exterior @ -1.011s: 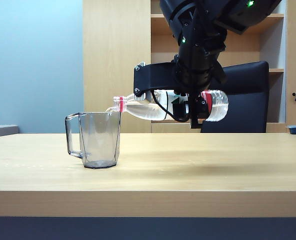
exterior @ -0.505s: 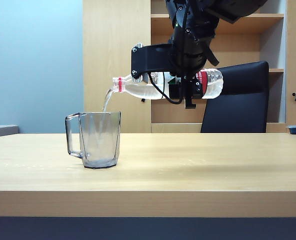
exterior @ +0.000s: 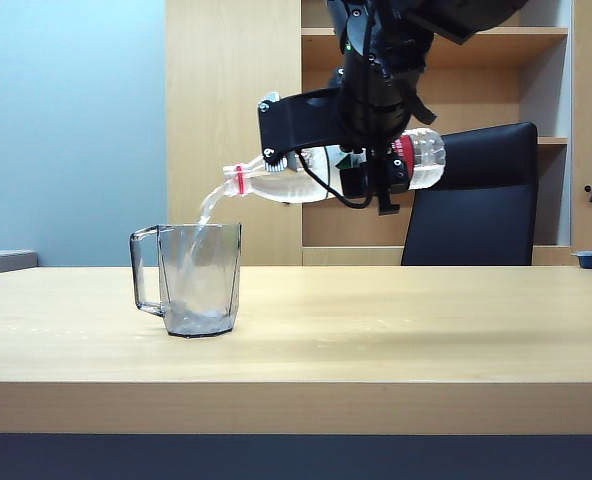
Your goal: Pick up the mineral water bottle on the table and pour water into the mug until it's half full.
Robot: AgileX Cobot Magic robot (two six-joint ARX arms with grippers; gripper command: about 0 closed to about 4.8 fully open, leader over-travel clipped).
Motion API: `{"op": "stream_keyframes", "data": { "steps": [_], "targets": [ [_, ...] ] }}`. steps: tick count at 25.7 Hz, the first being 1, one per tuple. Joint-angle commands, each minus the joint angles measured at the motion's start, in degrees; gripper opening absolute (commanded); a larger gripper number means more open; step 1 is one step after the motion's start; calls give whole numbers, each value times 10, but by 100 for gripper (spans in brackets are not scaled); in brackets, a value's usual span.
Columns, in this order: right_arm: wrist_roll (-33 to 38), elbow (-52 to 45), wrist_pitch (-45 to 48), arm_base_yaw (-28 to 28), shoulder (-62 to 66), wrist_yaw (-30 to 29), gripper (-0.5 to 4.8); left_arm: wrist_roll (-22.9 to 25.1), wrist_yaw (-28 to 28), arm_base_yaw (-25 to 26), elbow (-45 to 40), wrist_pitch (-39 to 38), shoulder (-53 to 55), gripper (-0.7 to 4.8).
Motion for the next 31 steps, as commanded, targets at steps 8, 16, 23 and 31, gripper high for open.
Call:
{"op": "stream_keyframes", "data": {
  "steps": [8,16,23,31],
  "targets": [
    [-17,5,22,14,-9,8,305,2,-2,0,3,5,0,-6],
    [-42,5,21,14,-9,25,305,2,-2,0,3,4,0,-6],
    [-43,5,21,17,-9,25,305,2,-1,0,3,4,0,-6],
    [47,5,-24,18,-9,20,305,2,-2,0,3,5,0,-6]
  ]
}}
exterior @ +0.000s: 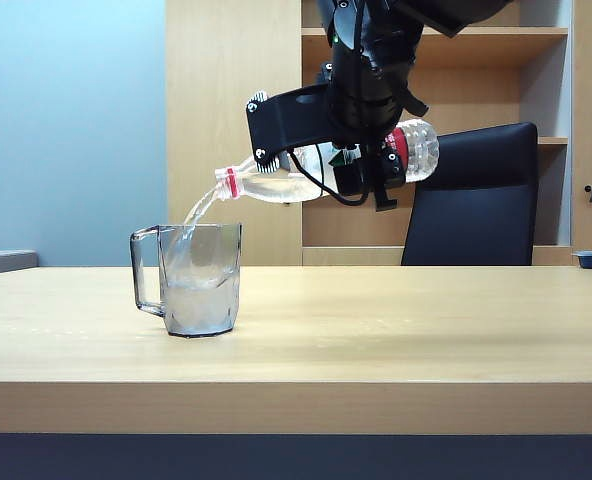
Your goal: Pick up the mineral water bottle on the table and pour water into the mug until it's half full.
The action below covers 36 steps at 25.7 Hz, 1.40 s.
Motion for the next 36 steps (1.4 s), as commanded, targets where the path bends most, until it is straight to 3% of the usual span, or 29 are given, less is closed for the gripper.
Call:
{"op": "stream_keyframes", "data": {
  "steps": [1,6,8,15,16,21,27,34,36],
  "targets": [
    [67,5,-23,1,-5,-1,305,2,0,0,3,5,0,-6],
    [187,2,-61,1,-5,-26,305,2,0,0,3,5,0,-6],
    [322,2,-69,1,-5,-46,306,2,0,0,3,5,0,-6],
    [632,-2,-57,-16,-5,-142,305,2,2,0,3,5,0,-6],
    [706,-27,-3,-28,-5,-168,305,2,2,0,3,5,0,-6],
    [844,-140,219,-64,-3,-240,305,2,2,0,3,4,0,-6],
    [883,-245,431,-88,14,-242,305,2,2,0,3,4,0,-6],
    [898,-268,519,-97,86,-259,306,1,2,0,3,3,0,-6],
    [897,-268,528,-97,97,-259,339,1,2,0,3,4,0,-6]
  ]
}}
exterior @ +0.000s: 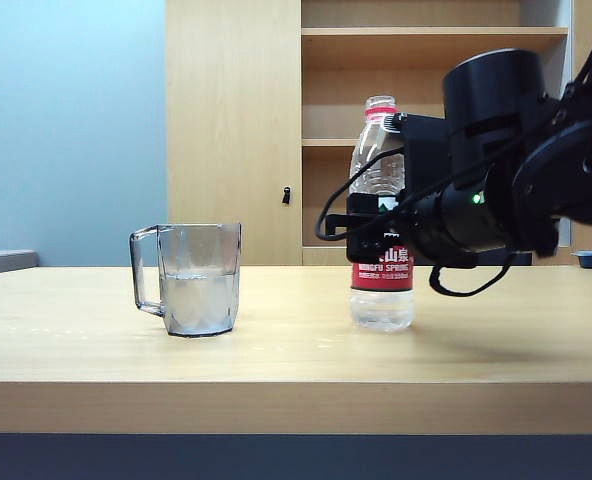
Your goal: Pick up the mineral water bottle on the table and pour water into the mug until it's half full.
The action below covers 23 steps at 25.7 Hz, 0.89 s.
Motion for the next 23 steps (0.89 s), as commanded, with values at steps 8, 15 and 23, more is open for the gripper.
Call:
{"op": "stream_keyframes", "data": {
  "steps": [8,15,23],
  "targets": [
    [-2,-11,27,3,-15,-3,479,2,-43,0,2,-14,0,-6],
    [-4,-94,25,35,-104,2,479,12,-180,0,2,-5,0,-6],
    [-4,-235,25,164,-264,117,479,54,-203,0,2,17,-66,-5]
  ]
}}
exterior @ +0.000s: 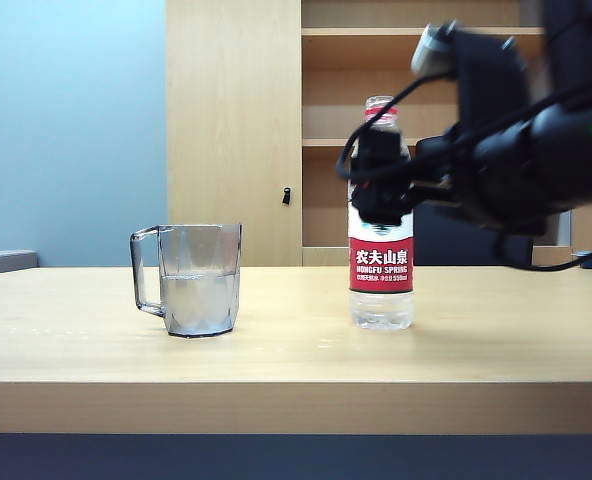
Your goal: Pick up the mineral water bottle on the table and pour water into the mug until it's half full.
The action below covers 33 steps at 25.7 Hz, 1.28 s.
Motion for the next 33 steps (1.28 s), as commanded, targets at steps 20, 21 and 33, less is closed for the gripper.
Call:
{"op": "stream_keyframes", "data": {
  "steps": [20,21,33],
  "targets": [
    [-2,-64,46,239,-158,133,-5,24,-44,0,-128,82,-108,23],
    [-2,-64,54,239,-158,133,-5,16,-44,0,-142,94,-108,26],
    [-155,-58,-17,238,-158,79,30,51,-82,0,-156,58,-108,26]
  ]
}}
